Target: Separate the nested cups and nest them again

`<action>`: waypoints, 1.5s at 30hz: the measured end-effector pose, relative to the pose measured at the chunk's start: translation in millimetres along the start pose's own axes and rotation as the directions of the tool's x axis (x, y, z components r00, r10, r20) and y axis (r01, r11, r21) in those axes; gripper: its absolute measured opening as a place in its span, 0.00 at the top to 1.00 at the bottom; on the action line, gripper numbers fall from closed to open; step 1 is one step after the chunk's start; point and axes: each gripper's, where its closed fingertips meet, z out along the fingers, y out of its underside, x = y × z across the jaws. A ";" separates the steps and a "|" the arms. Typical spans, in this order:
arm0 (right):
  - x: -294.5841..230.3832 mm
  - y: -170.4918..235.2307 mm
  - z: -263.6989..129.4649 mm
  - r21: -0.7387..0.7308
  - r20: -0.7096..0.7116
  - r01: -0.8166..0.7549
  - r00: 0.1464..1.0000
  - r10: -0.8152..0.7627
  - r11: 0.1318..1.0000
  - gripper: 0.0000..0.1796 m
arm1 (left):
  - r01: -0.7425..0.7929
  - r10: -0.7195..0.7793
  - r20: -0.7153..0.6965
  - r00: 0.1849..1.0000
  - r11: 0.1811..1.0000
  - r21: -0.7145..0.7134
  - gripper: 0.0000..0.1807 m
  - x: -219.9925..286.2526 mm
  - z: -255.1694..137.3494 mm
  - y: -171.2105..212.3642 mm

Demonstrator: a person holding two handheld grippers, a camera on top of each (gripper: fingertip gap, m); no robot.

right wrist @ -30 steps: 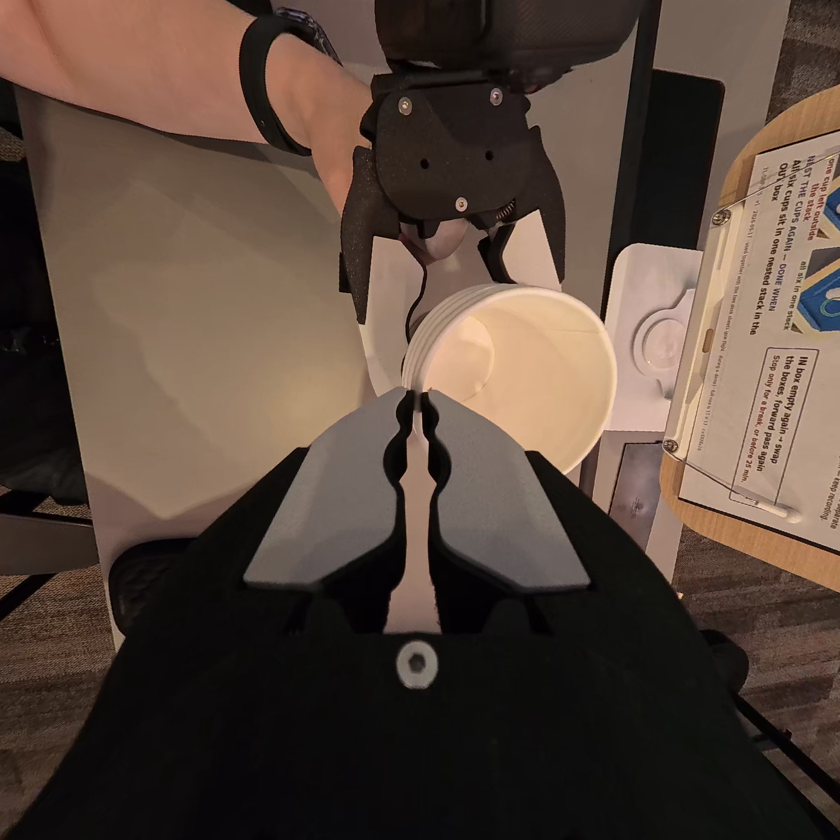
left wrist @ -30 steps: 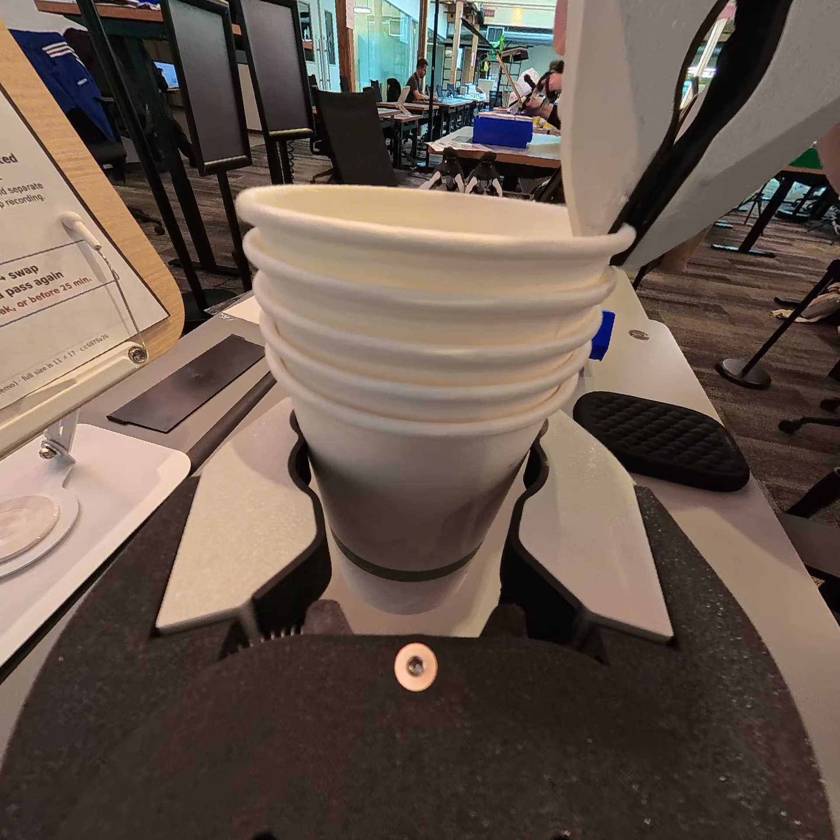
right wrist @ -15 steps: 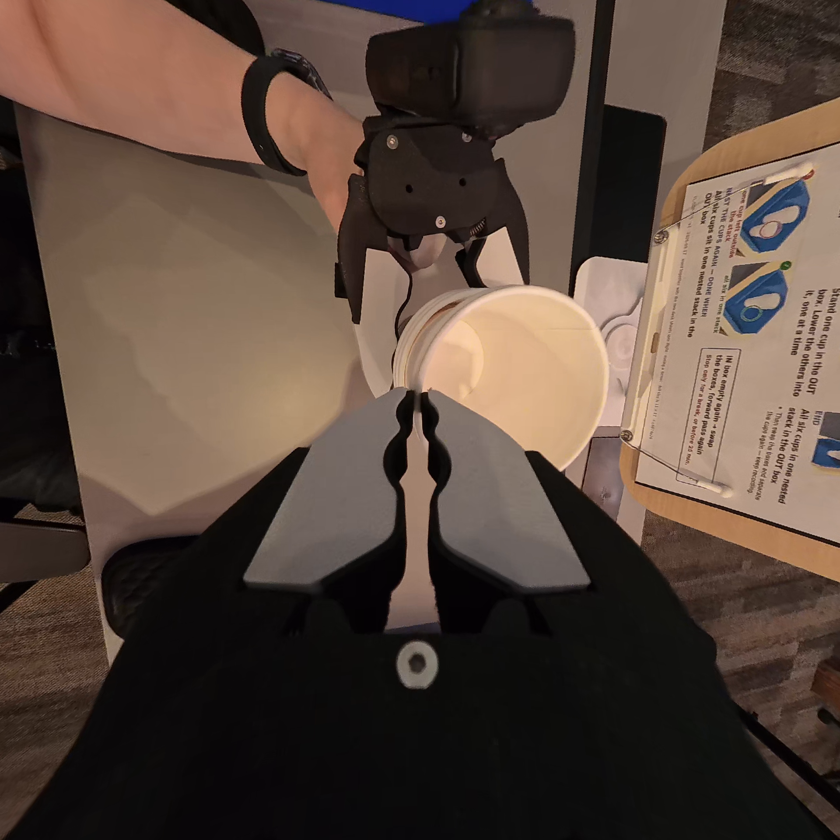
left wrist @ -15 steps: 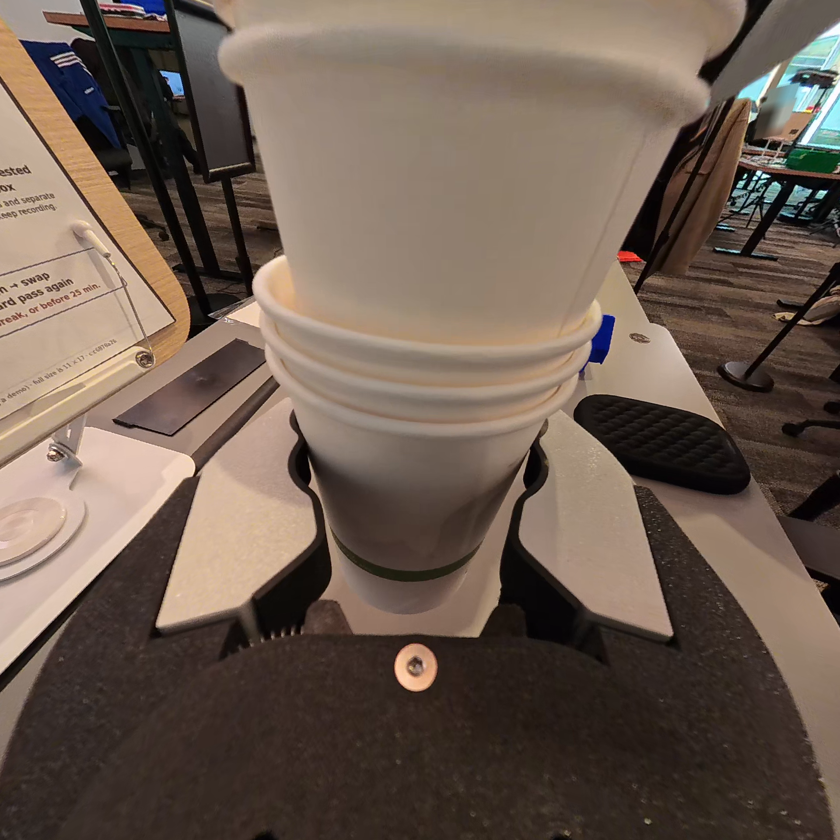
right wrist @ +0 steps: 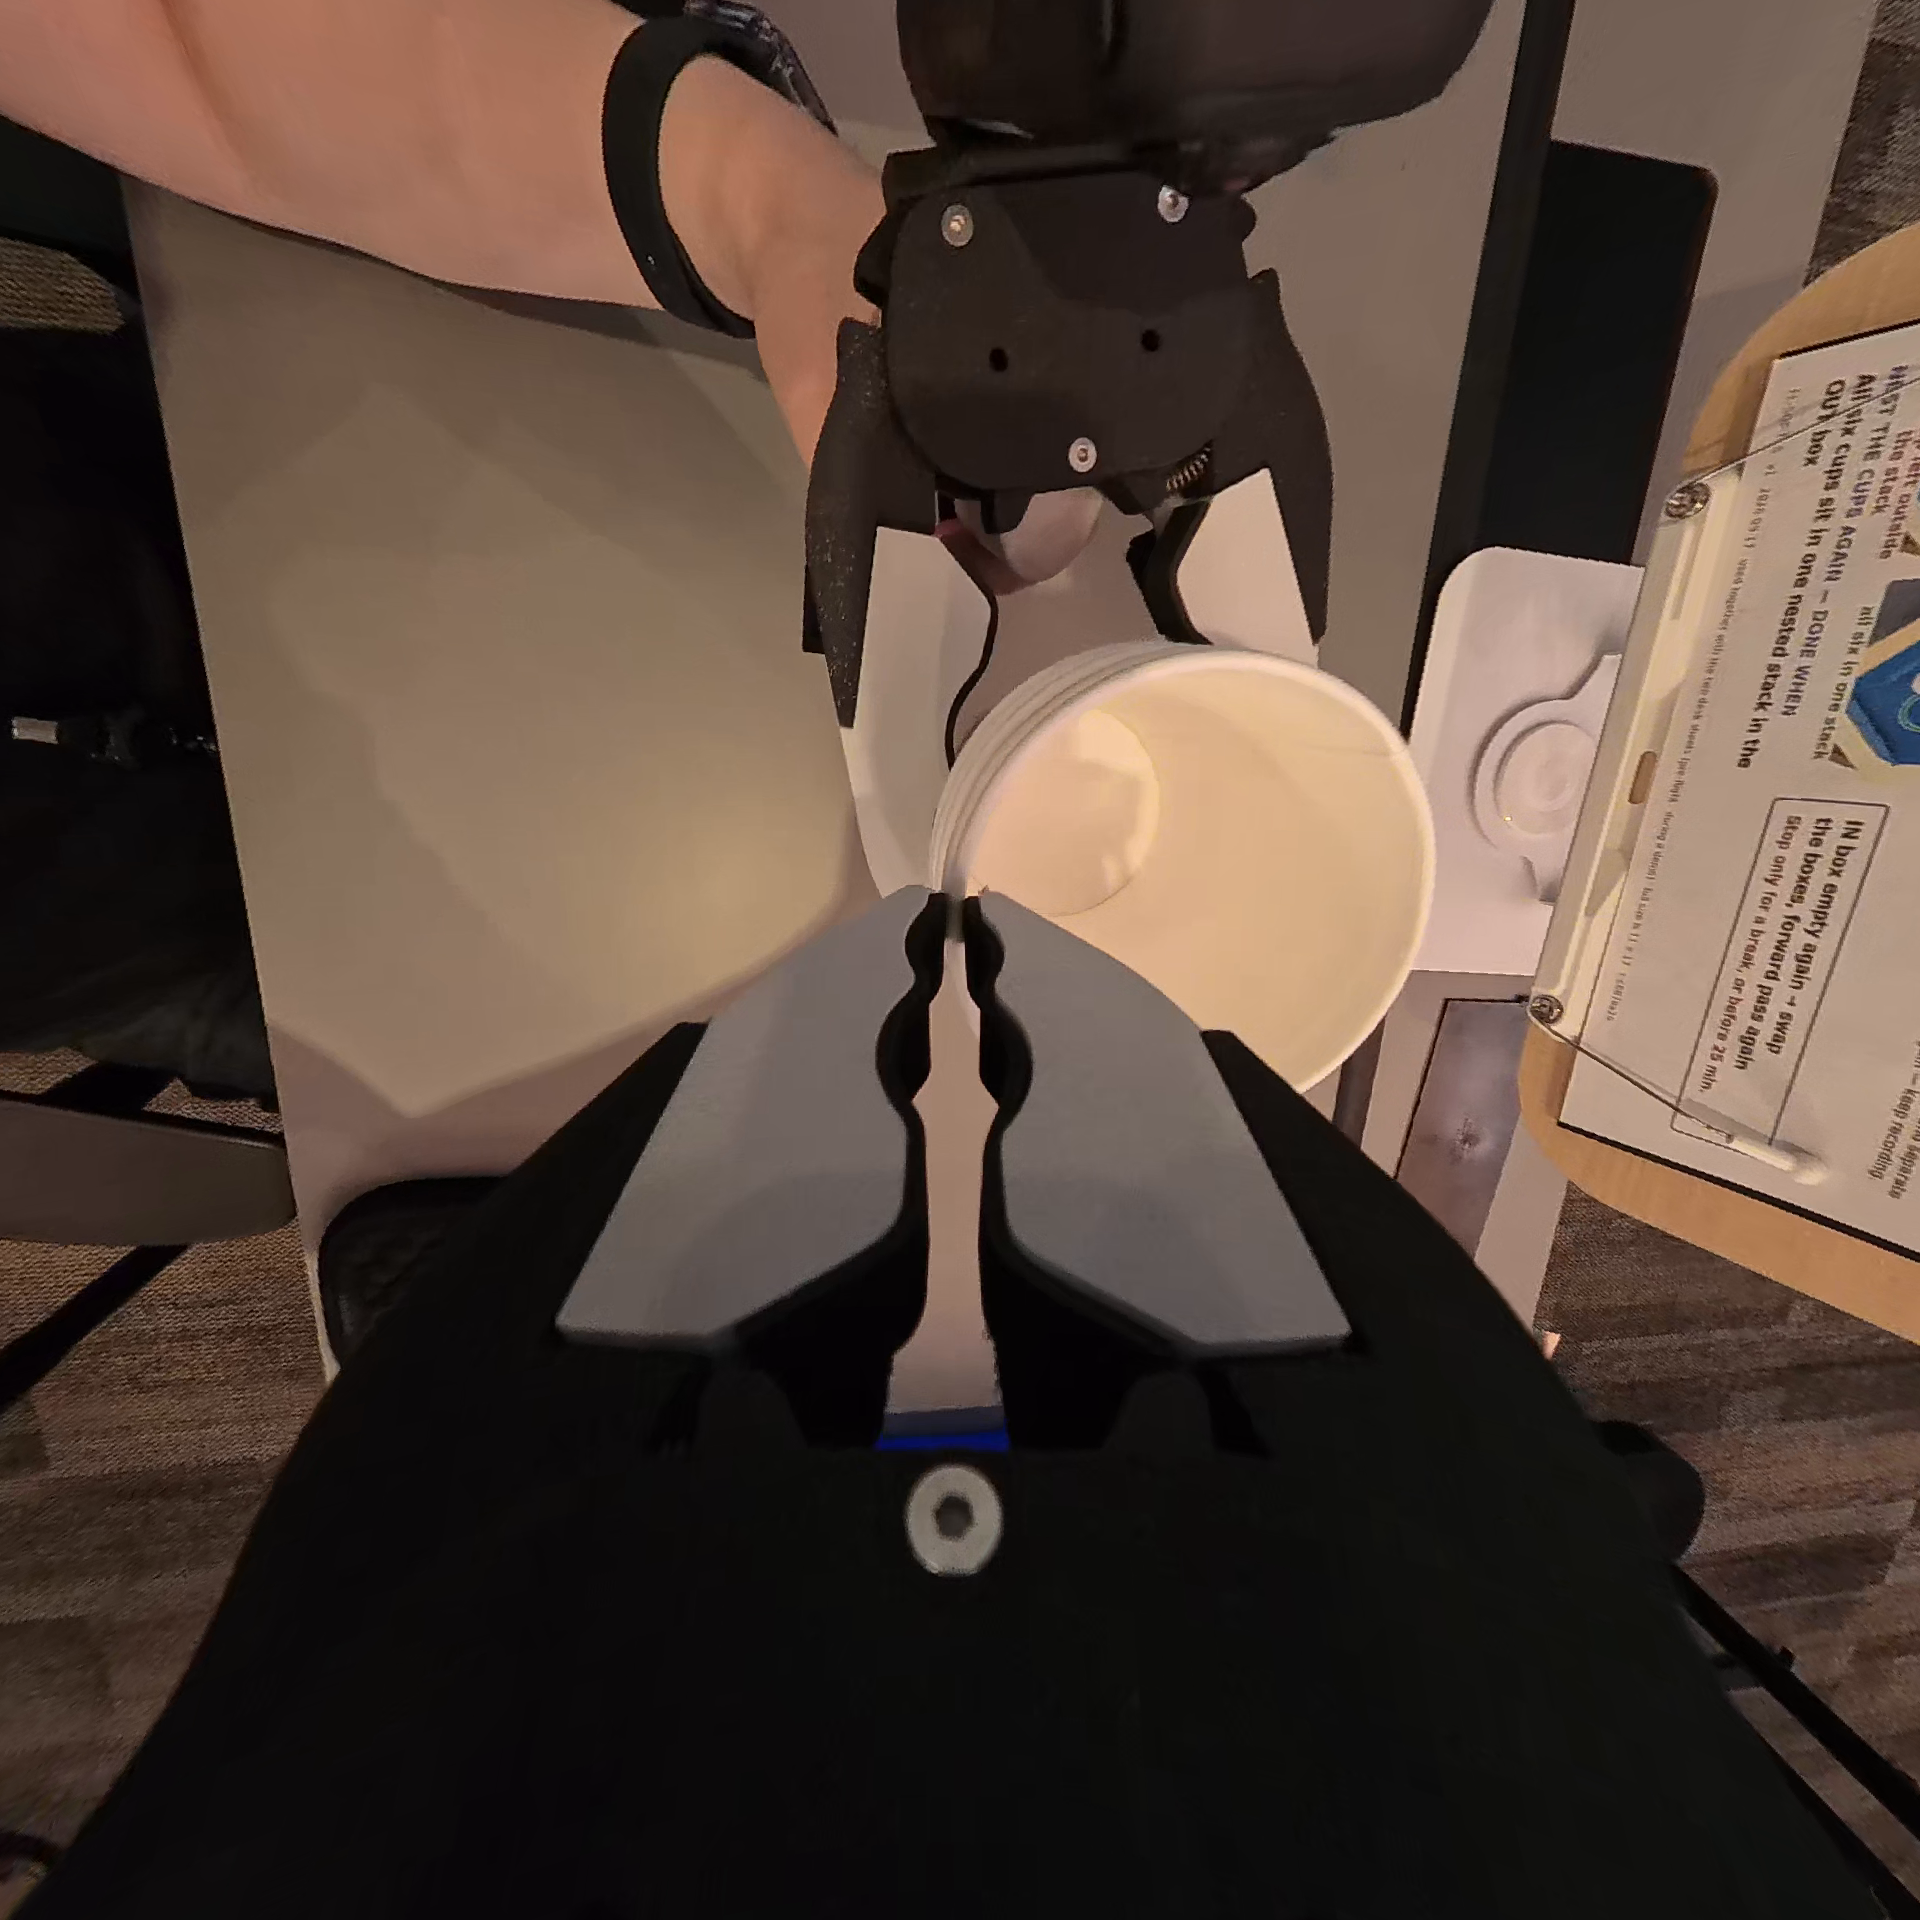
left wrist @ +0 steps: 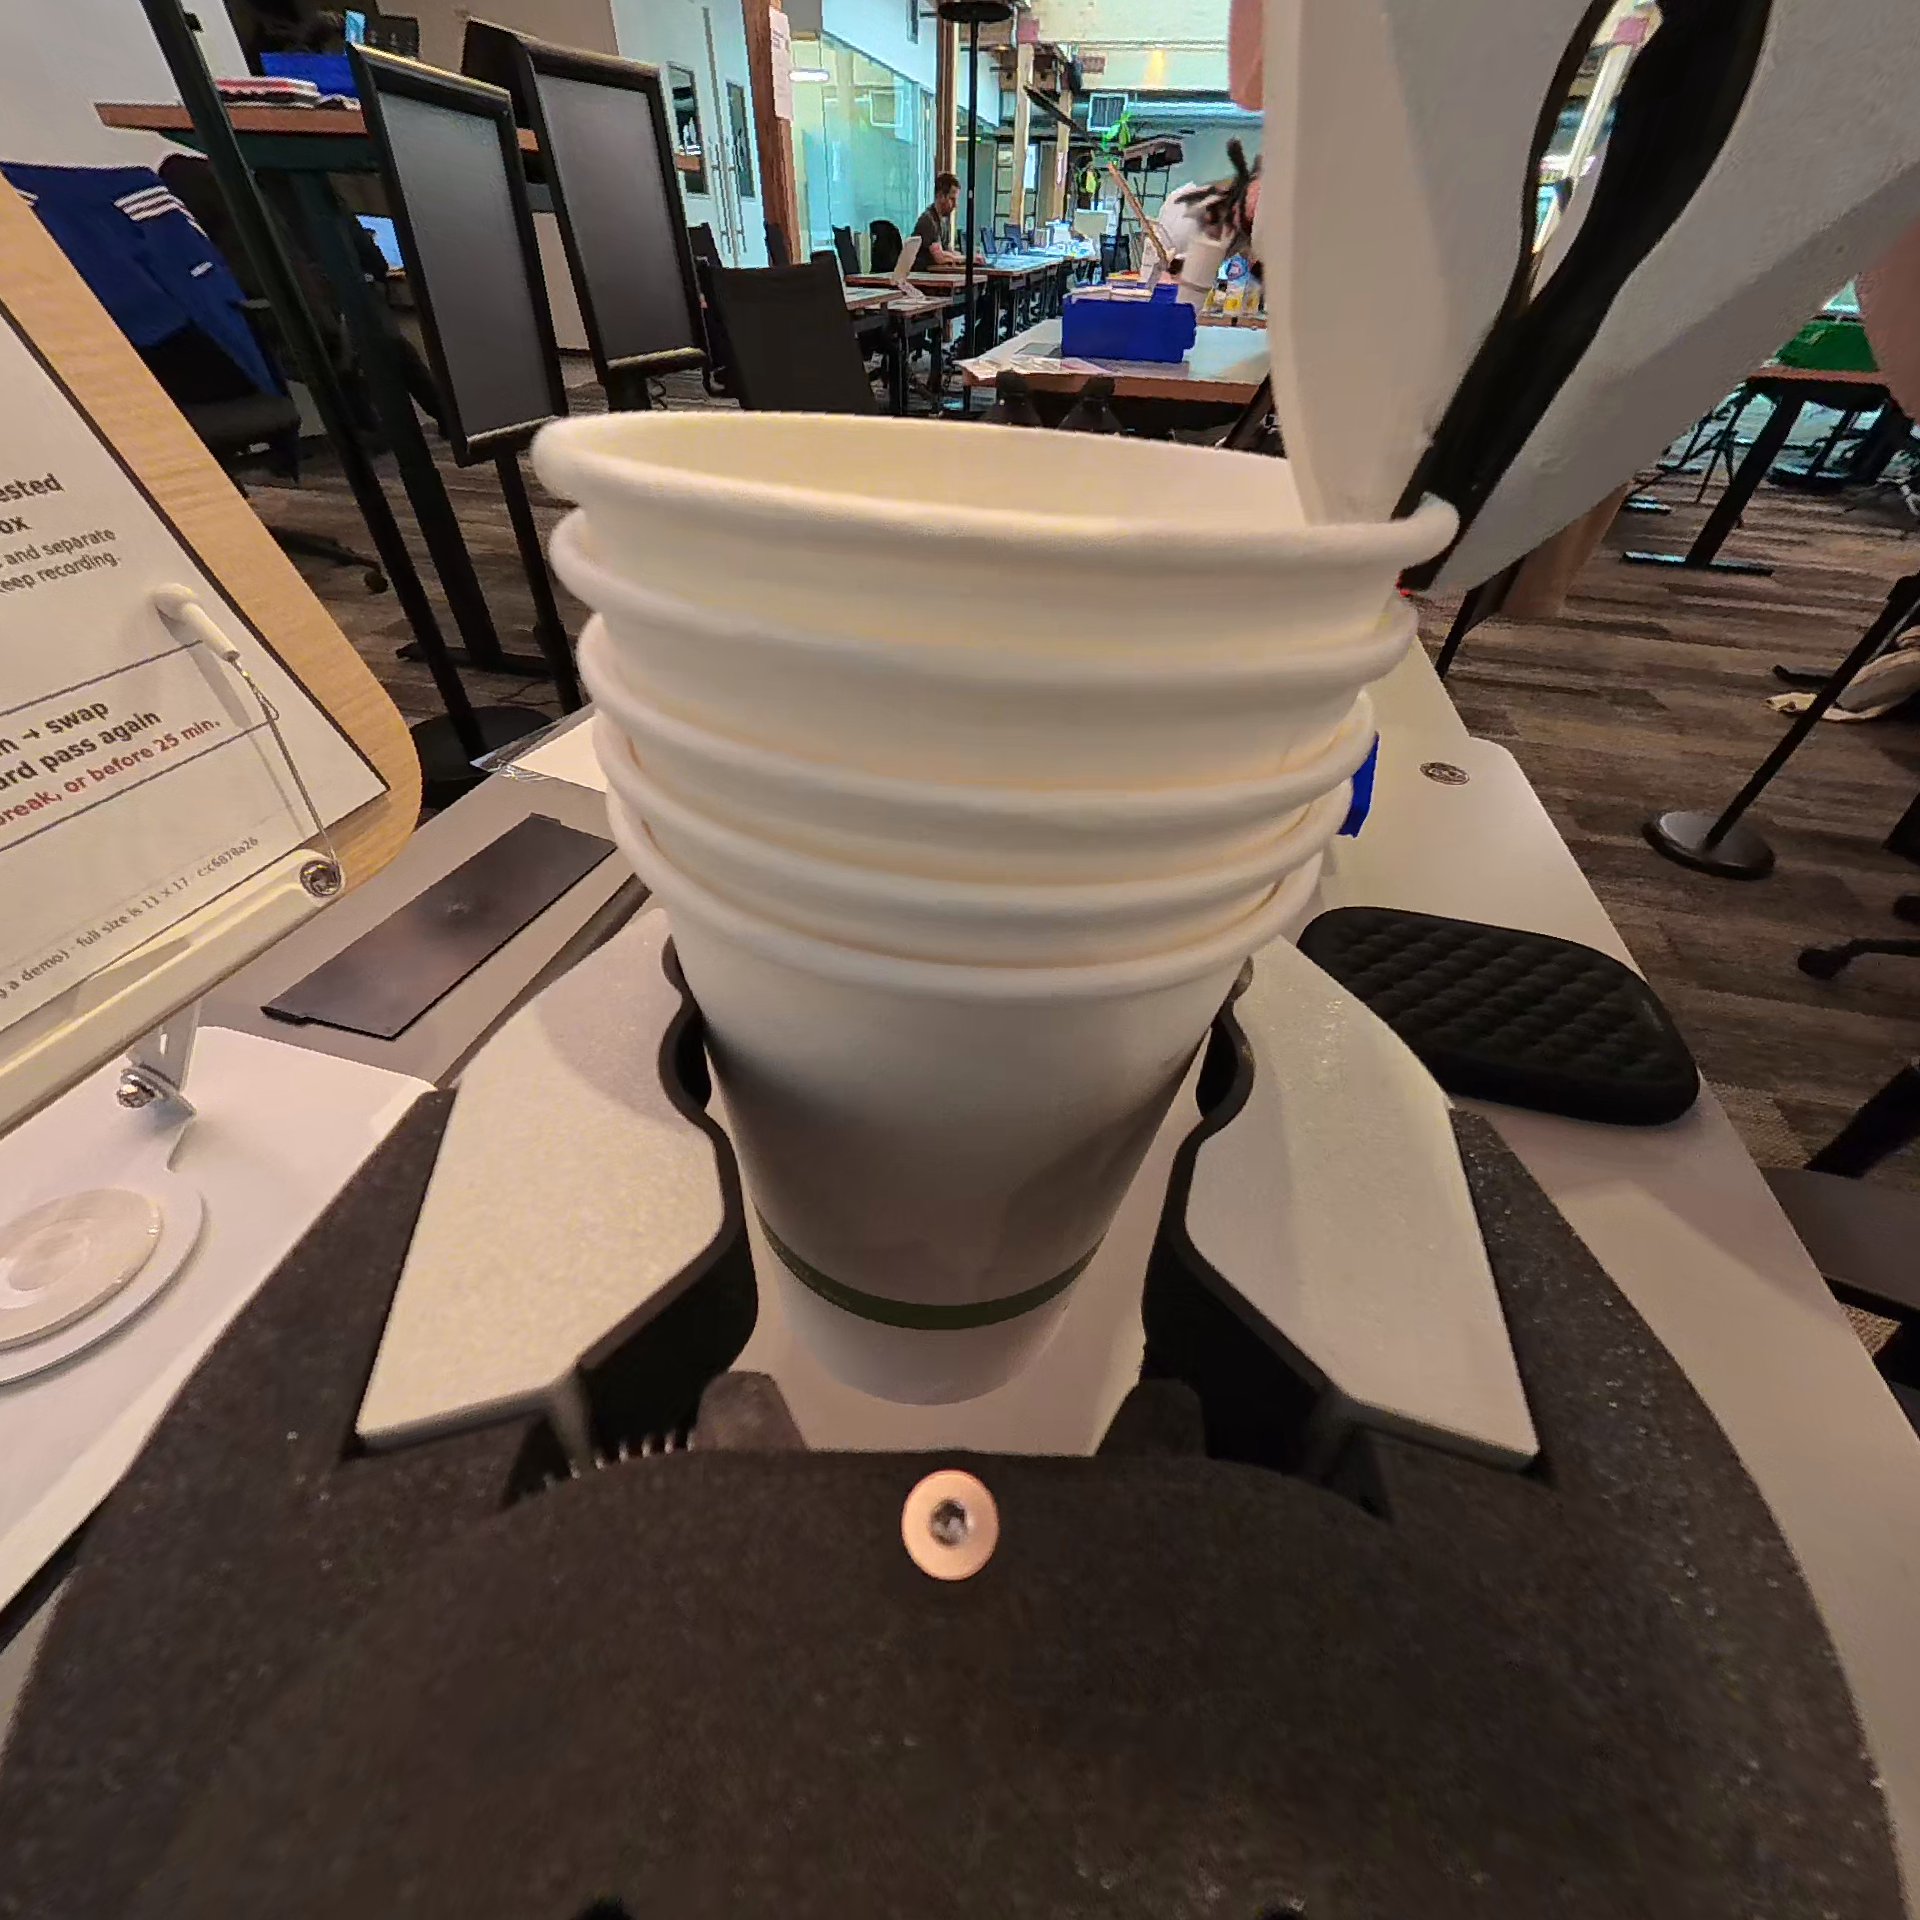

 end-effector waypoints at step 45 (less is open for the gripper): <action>9.5 -16.9 -46.3 0.033 -0.075 0.008 0.997 -0.005 0.999 0.99 | 0.023 -0.023 -0.010 1.000 0.999 0.023 0.48 -1.6 -3.0 -4.0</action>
